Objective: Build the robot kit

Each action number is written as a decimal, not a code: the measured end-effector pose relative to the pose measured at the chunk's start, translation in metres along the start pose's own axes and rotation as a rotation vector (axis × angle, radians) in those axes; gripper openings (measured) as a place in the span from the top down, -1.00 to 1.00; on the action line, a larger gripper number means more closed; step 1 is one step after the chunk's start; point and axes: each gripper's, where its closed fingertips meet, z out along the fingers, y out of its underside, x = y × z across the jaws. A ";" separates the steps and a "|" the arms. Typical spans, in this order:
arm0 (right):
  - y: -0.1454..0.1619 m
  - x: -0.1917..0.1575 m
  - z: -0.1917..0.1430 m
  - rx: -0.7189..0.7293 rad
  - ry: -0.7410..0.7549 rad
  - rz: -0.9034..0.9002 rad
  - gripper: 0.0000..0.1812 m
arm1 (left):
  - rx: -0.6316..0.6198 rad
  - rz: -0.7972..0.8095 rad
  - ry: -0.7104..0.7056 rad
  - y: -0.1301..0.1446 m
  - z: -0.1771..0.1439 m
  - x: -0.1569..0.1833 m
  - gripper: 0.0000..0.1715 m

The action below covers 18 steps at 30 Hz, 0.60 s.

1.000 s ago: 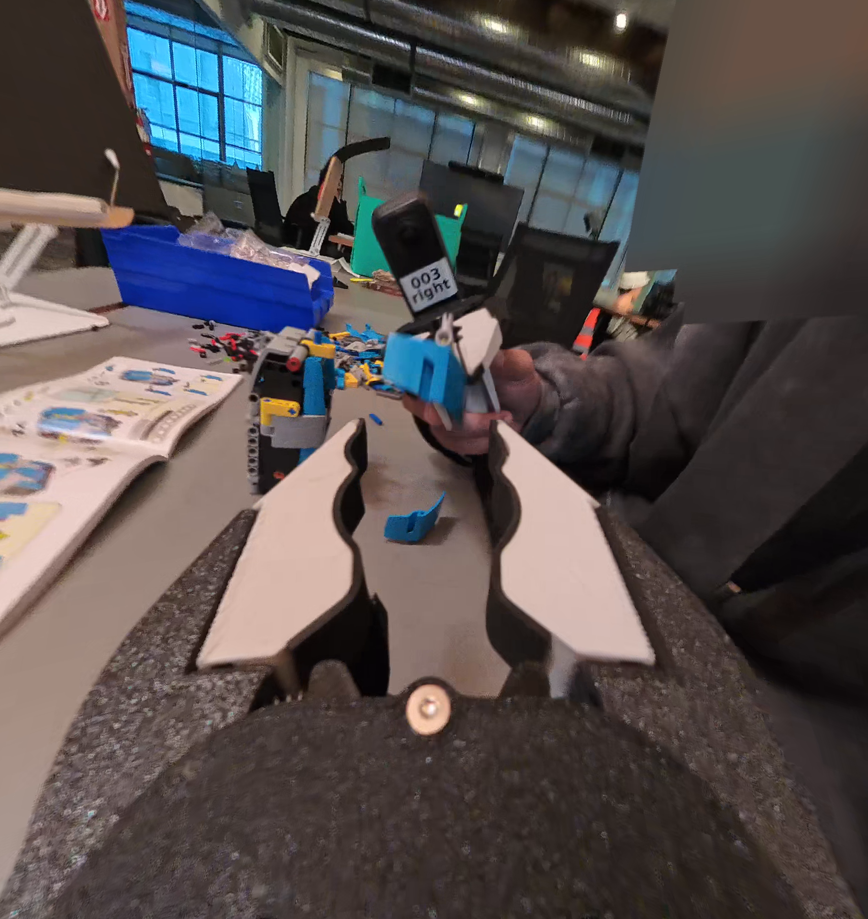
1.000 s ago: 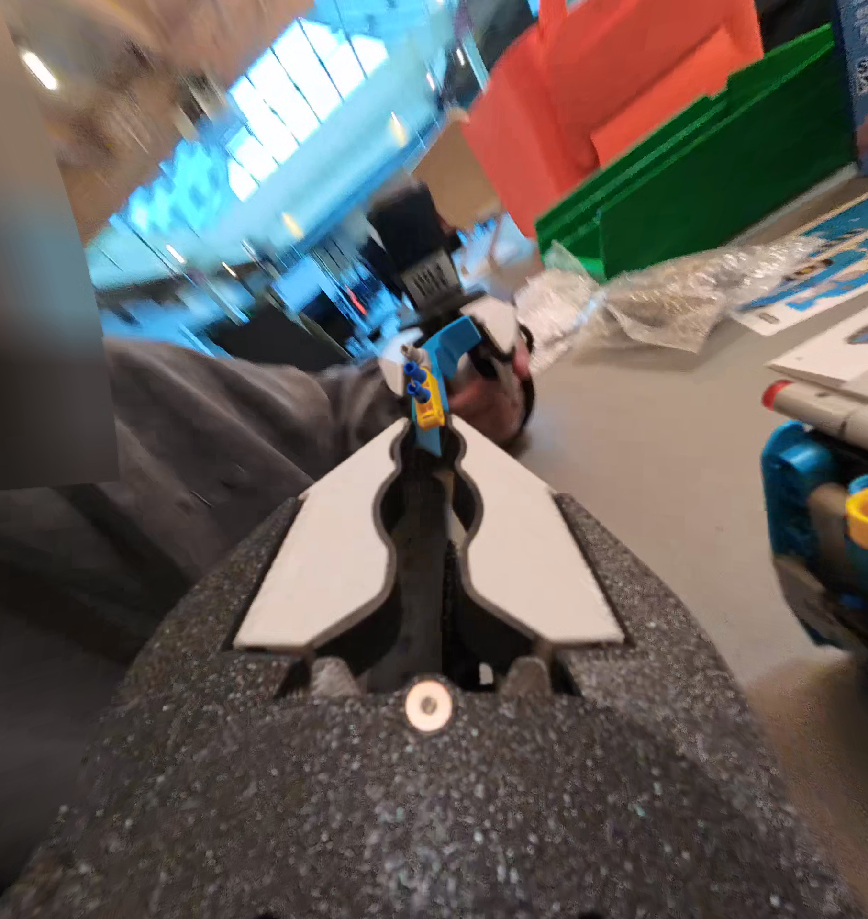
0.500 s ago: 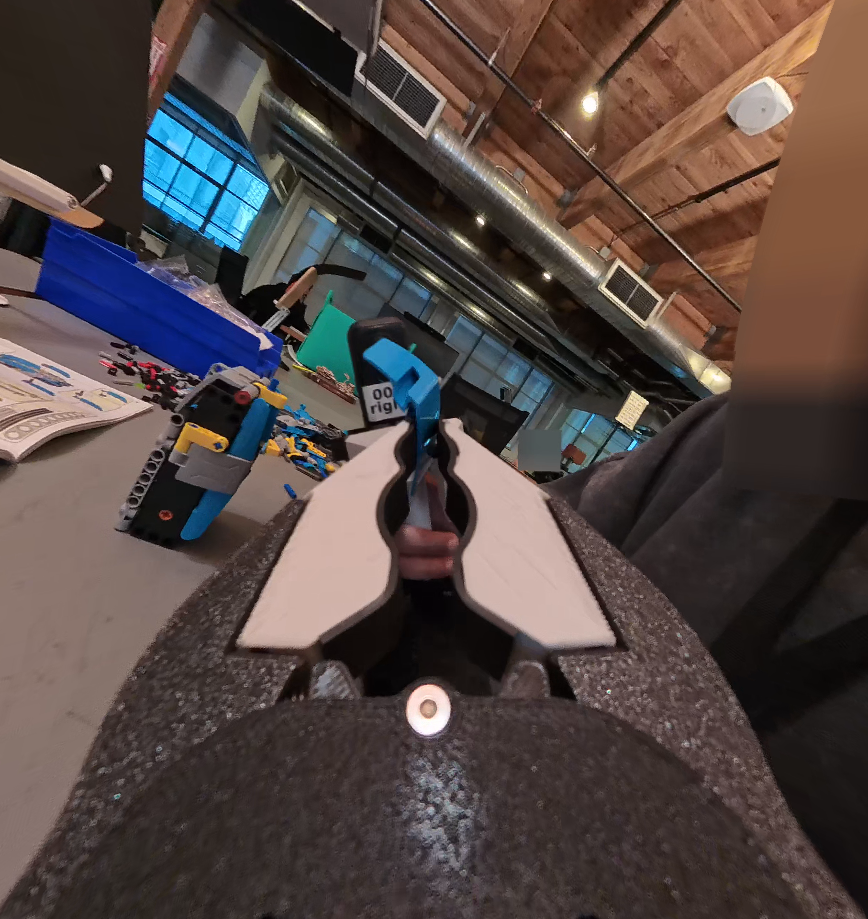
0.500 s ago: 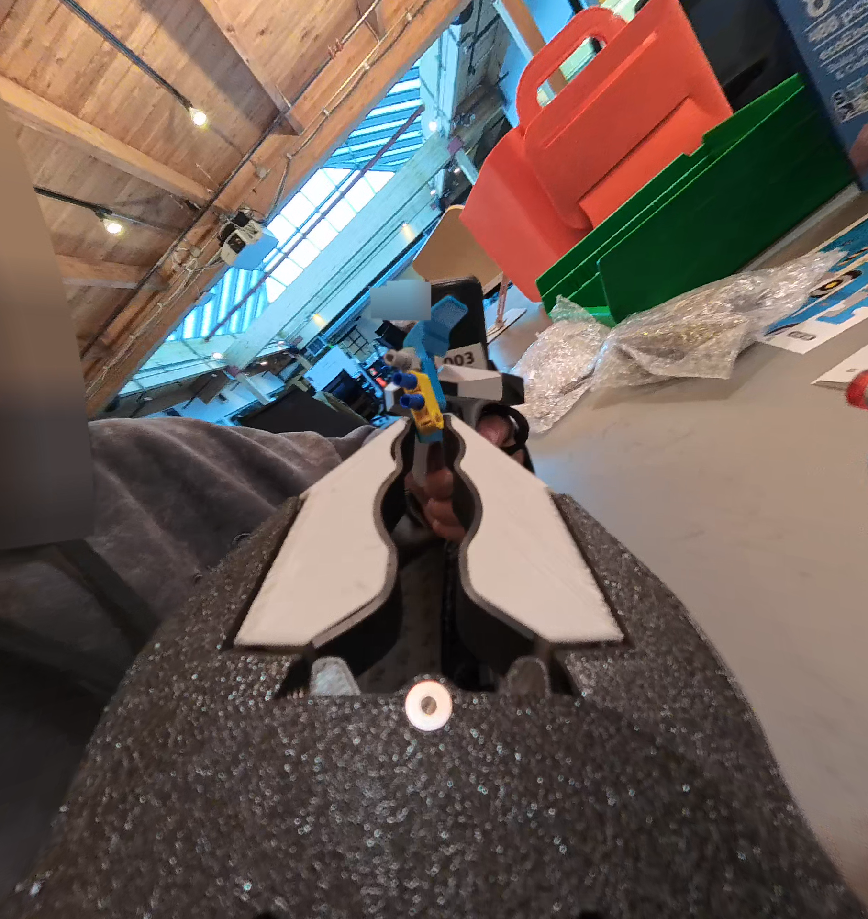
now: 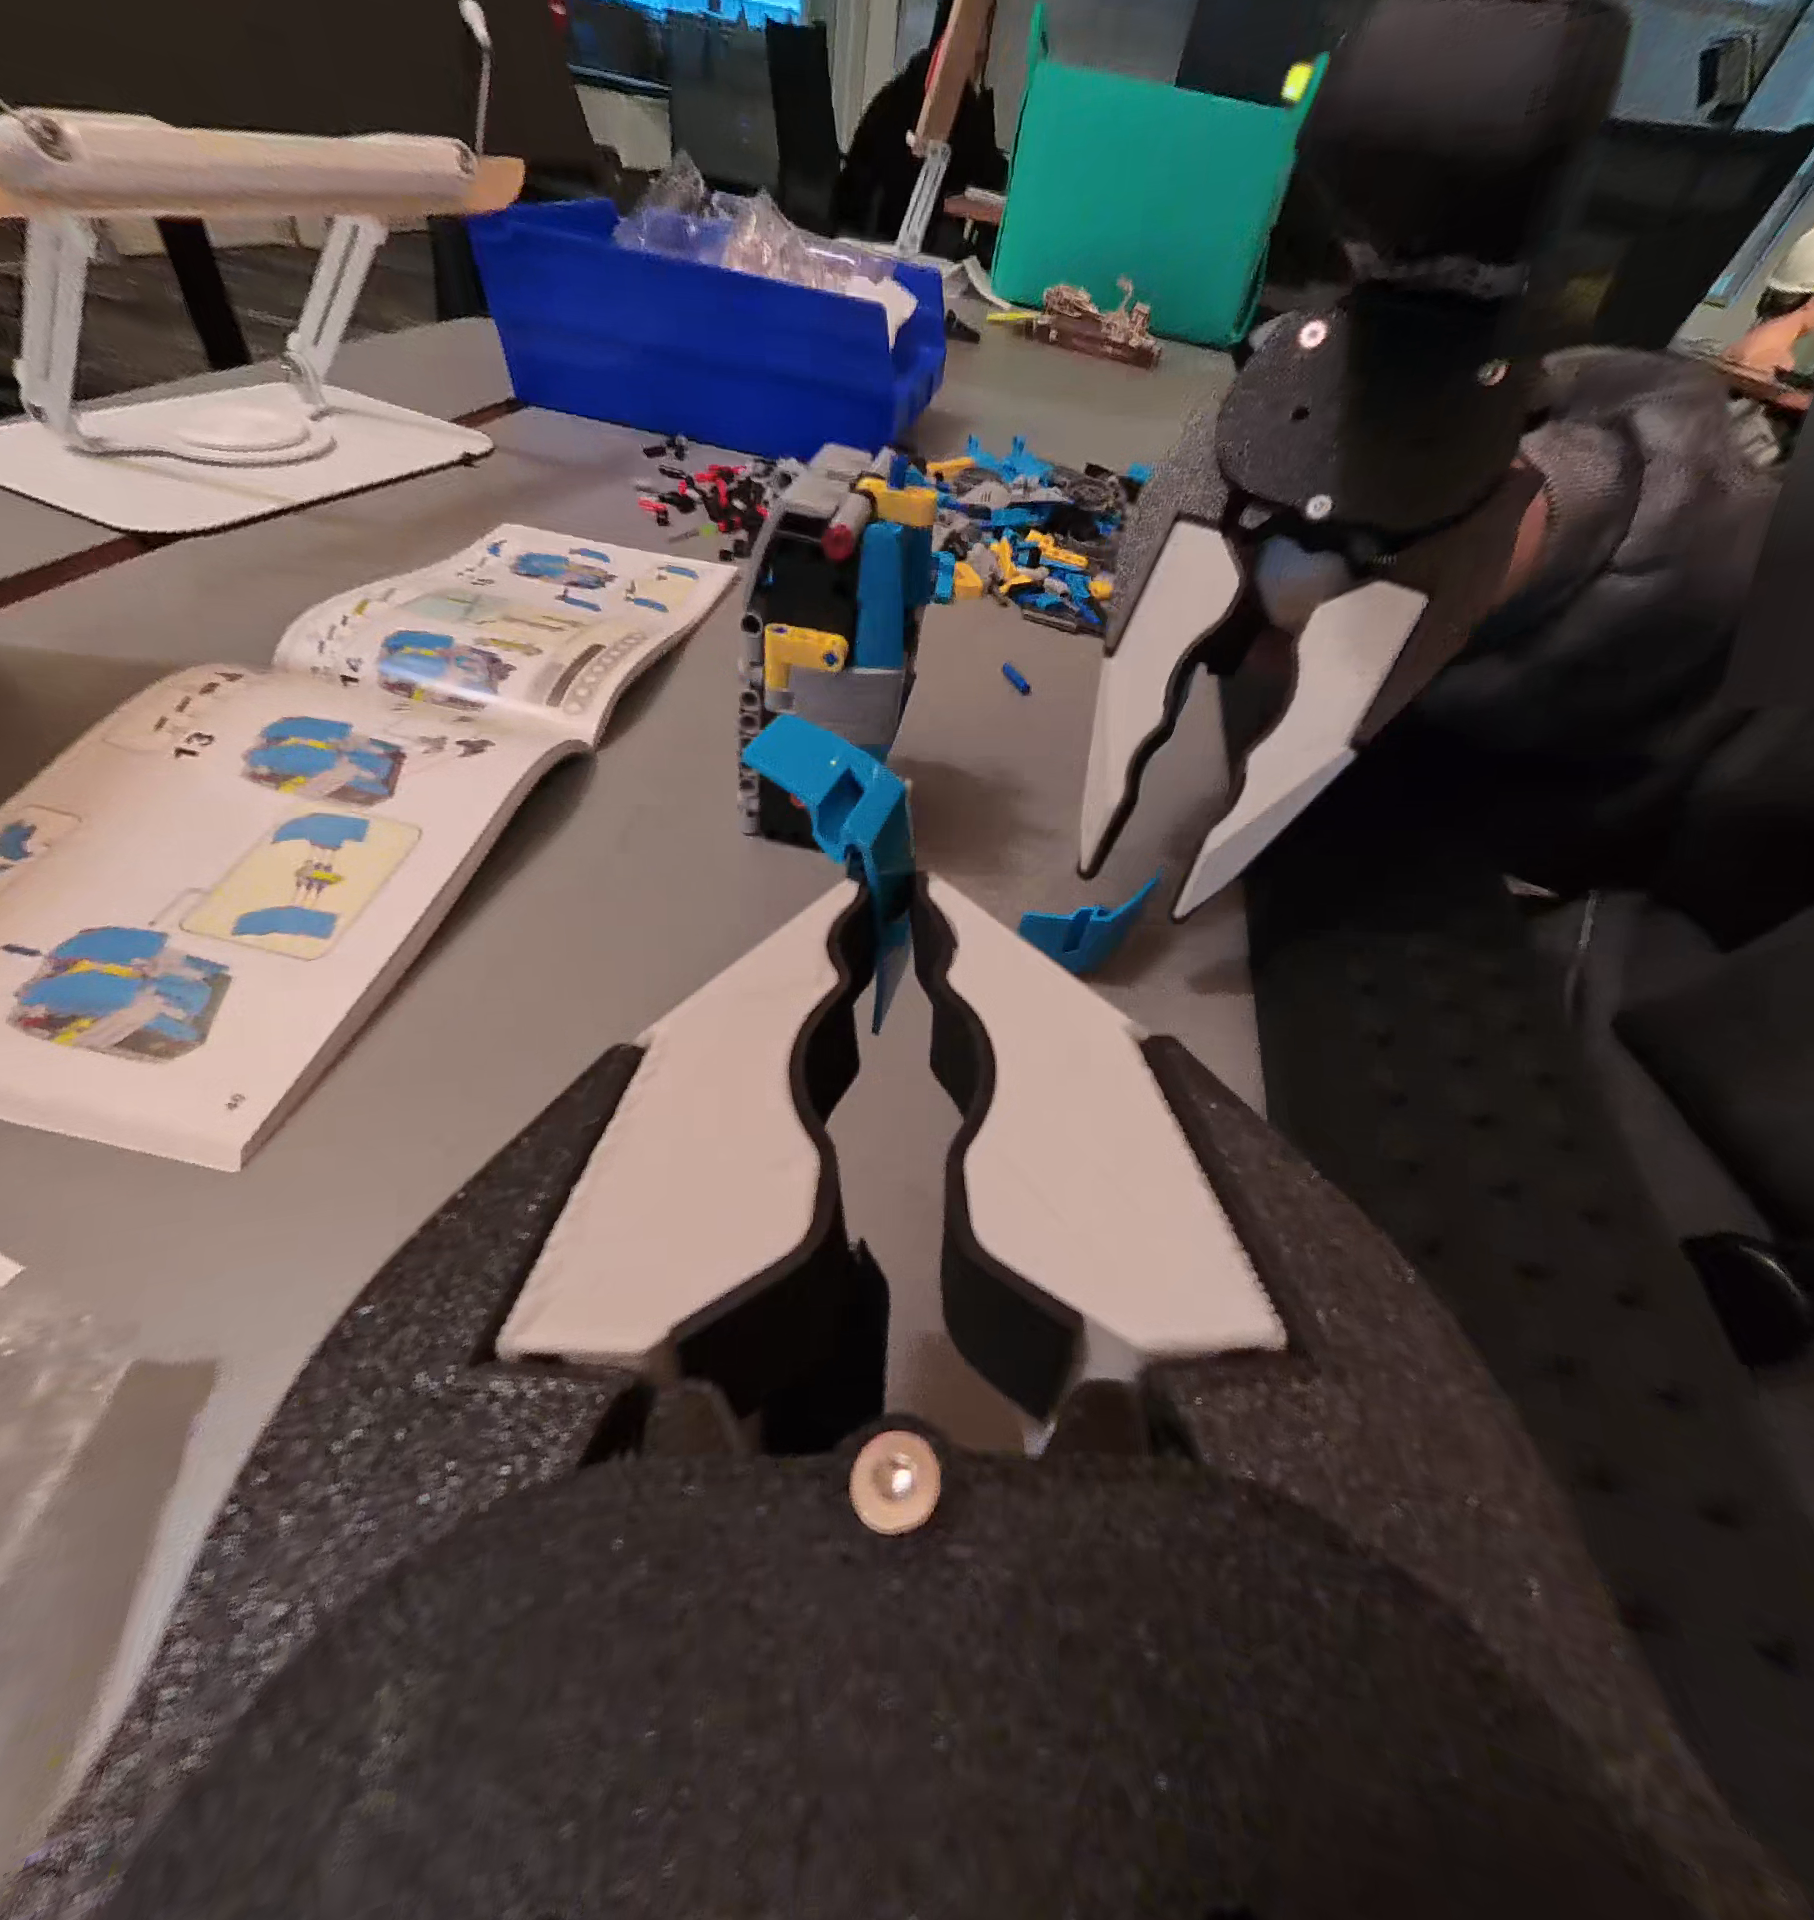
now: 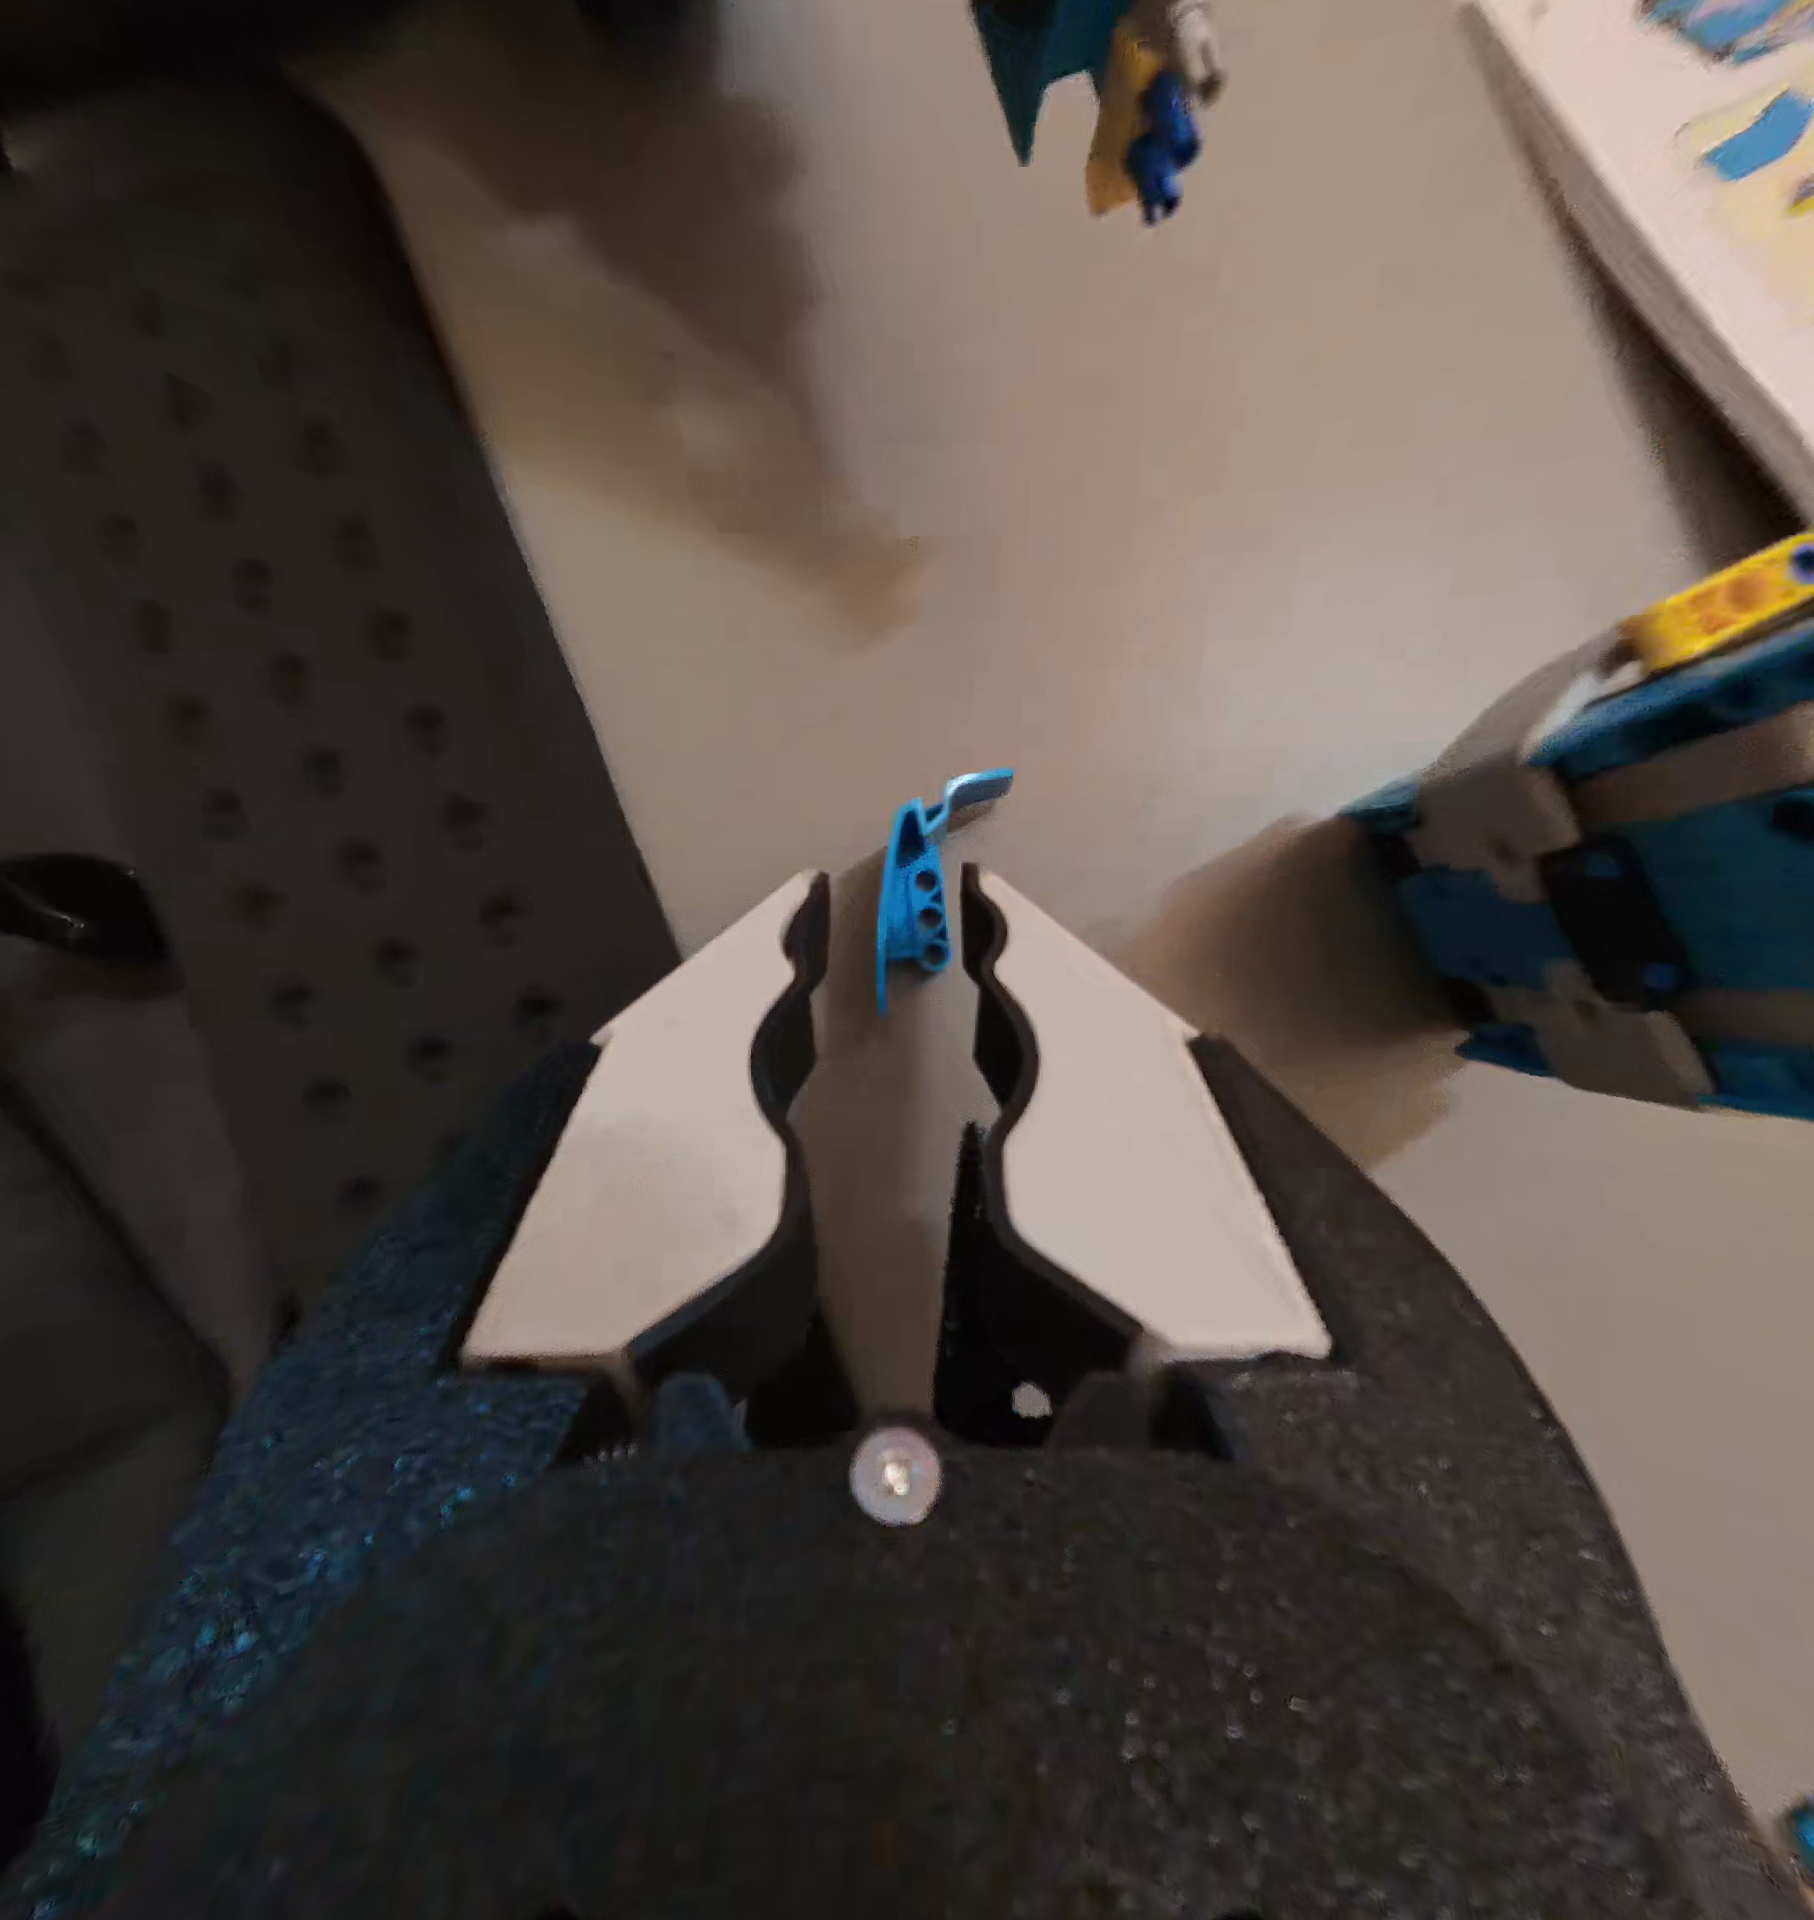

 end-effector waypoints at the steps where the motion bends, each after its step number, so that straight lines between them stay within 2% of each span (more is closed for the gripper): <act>1: 0.003 0.000 0.001 -0.032 0.023 -0.015 0.72 | 0.004 0.003 0.006 -0.001 0.000 0.002 0.94; 6: 0.013 0.005 0.015 -0.142 0.085 -0.063 0.70 | 0.009 -0.003 0.044 -0.001 0.002 0.011 0.94; 8: 0.015 0.003 0.022 -0.163 0.068 -0.071 0.84 | 0.003 -0.005 0.061 0.000 0.003 0.014 0.94; 11: 0.015 0.006 0.021 -0.168 0.075 -0.084 0.87 | 0.044 -0.047 0.109 -0.006 0.002 0.022 0.94; 12: 0.006 0.011 0.018 -0.112 0.088 -0.078 0.87 | 0.073 -0.091 0.138 -0.010 0.000 0.024 0.94; 13: -0.012 0.015 0.012 0.016 0.088 -0.046 0.87 | 0.102 -0.141 0.162 -0.015 -0.001 0.025 0.94; 16: -0.076 0.027 -0.034 0.507 -0.026 0.196 0.87 | 0.169 -0.284 0.204 -0.023 -0.006 0.019 0.94; 17: -0.093 0.028 -0.052 0.679 -0.105 0.283 0.87 | 0.193 -0.328 0.218 -0.025 -0.007 0.017 0.95; 18: -0.105 0.022 -0.066 0.817 -0.250 0.353 0.87 | 0.214 -0.366 0.231 -0.028 -0.008 0.016 0.94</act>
